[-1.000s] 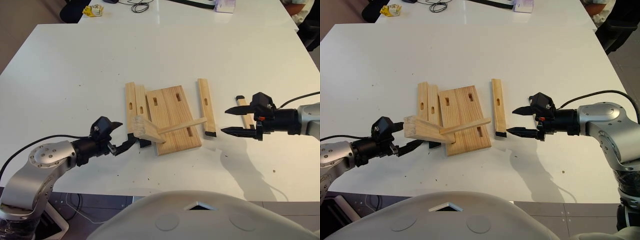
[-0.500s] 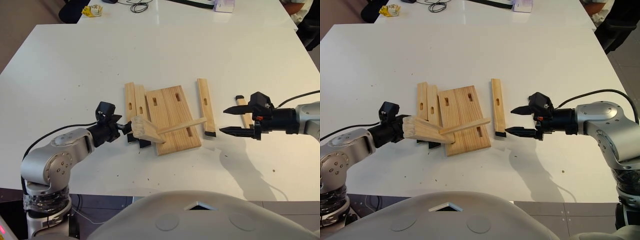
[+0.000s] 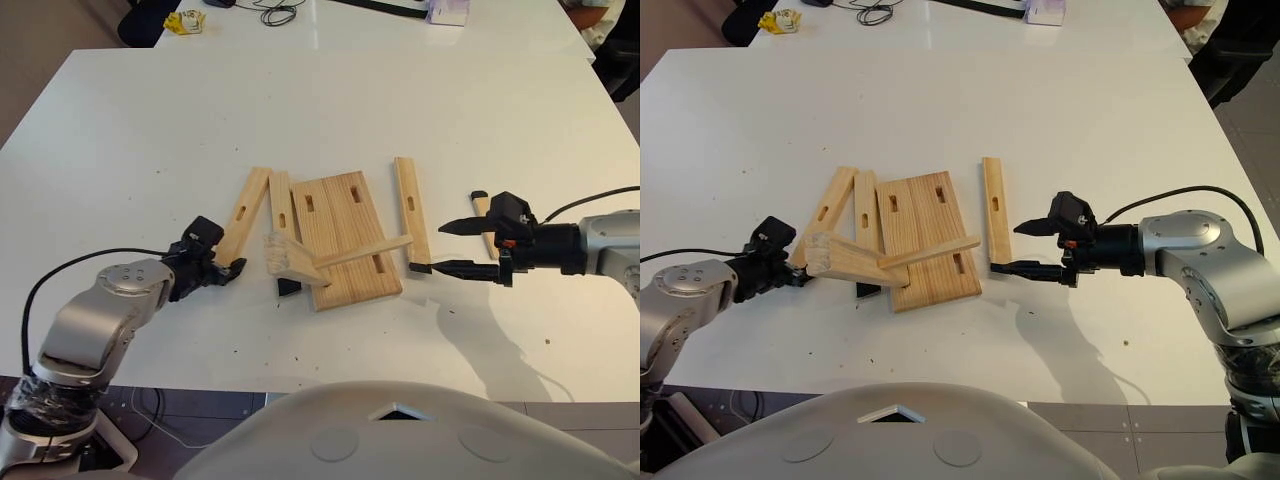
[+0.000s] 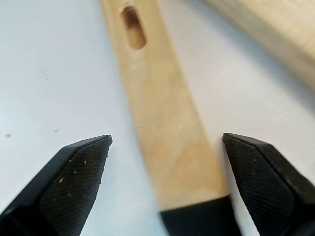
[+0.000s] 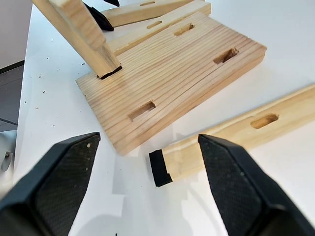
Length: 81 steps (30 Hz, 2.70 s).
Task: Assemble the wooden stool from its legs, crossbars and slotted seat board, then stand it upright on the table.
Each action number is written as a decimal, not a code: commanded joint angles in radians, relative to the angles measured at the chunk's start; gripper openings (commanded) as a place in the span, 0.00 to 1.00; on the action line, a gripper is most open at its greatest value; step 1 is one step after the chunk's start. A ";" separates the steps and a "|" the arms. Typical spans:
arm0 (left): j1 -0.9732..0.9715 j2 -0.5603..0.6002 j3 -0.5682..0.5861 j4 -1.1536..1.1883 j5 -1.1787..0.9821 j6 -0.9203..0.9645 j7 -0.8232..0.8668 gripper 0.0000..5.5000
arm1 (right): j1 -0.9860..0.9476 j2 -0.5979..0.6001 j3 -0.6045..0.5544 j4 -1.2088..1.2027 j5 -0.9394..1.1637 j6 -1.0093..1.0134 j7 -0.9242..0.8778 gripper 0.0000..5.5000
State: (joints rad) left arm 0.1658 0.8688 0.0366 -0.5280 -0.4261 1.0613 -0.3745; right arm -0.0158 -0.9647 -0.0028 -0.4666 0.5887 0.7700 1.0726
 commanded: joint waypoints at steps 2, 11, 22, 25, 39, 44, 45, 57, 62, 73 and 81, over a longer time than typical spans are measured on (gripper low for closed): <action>-0.046 -0.040 0.007 0.077 -0.004 0.064 -0.014 0.76 | -0.004 0.011 -0.006 -0.019 0.007 0.005 -0.025 0.67; -0.183 -0.191 0.021 0.206 -0.060 0.229 -0.020 0.76 | -0.042 0.020 0.019 -0.012 0.002 0.008 -0.027 0.67; -0.142 -0.132 0.004 0.206 -0.072 0.212 -0.111 0.53 | -0.064 0.012 0.026 0.015 -0.006 -0.002 -0.020 0.67; -0.134 -0.117 -0.009 0.201 -0.063 0.197 -0.123 0.45 | -0.065 0.012 0.021 0.017 -0.004 -0.001 -0.022 0.67; -0.174 -0.146 0.069 0.232 -0.036 0.146 -0.085 0.37 | -0.122 0.020 0.004 0.095 -0.001 0.004 -0.028 0.67; -0.269 -0.162 0.175 0.266 -0.040 0.132 -0.053 0.37 | -0.172 0.030 0.004 0.216 -0.039 -0.007 -0.048 0.67; -0.280 -0.161 0.183 0.267 -0.036 0.115 -0.050 0.37 | -0.181 0.032 0.006 0.246 -0.052 -0.015 -0.052 0.67; -0.704 -0.212 0.252 0.293 -0.126 -0.162 -0.142 0.37 | -0.509 0.239 -0.194 0.594 0.040 0.007 -0.205 0.67; -0.902 -0.241 0.181 0.351 -0.162 -0.263 -0.248 0.37 | -0.677 0.322 -0.220 0.578 0.182 0.173 -0.232 0.67; -0.989 -0.343 0.031 0.490 -0.208 -0.336 -0.485 0.37 | -0.846 0.437 -0.078 0.530 0.251 0.267 -0.122 0.67; -0.930 -0.302 0.040 0.468 -0.308 -0.200 -0.578 0.37 | -0.823 0.402 -0.024 0.530 0.207 0.228 -0.031 0.67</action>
State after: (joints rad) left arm -0.7902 0.5432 0.0728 -0.0422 -0.7017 0.8193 -0.9241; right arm -0.8402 -0.5379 -0.0366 0.0649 0.8140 1.0149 1.0201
